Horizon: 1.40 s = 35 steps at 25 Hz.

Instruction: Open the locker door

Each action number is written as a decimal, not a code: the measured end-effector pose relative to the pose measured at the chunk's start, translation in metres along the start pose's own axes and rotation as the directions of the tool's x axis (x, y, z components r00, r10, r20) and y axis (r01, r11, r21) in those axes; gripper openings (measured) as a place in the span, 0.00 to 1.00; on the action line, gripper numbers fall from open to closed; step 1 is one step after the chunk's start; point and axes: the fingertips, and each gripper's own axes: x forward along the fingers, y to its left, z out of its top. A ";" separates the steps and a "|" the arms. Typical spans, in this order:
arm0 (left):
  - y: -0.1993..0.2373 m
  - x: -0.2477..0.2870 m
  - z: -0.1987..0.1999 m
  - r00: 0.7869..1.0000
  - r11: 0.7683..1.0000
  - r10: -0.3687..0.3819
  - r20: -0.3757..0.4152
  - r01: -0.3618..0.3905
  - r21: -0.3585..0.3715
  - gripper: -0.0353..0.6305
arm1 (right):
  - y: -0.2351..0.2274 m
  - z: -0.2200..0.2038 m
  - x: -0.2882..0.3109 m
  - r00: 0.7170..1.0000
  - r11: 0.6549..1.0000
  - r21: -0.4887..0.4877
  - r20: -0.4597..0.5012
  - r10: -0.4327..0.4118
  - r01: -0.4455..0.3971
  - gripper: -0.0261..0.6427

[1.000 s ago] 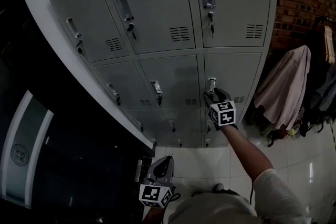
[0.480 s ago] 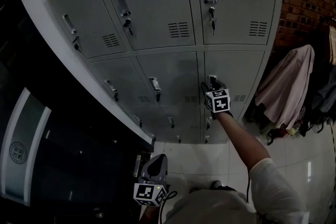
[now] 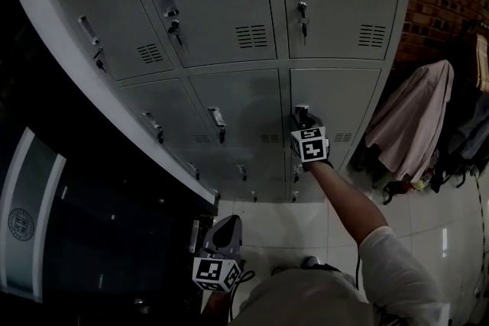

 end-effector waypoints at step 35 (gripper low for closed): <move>-0.051 0.034 -0.002 0.987 0.987 -0.160 0.016 0.160 -0.032 0.09 | -0.080 -0.029 -0.331 0.931 0.955 0.114 0.220 -0.292 0.273 0.14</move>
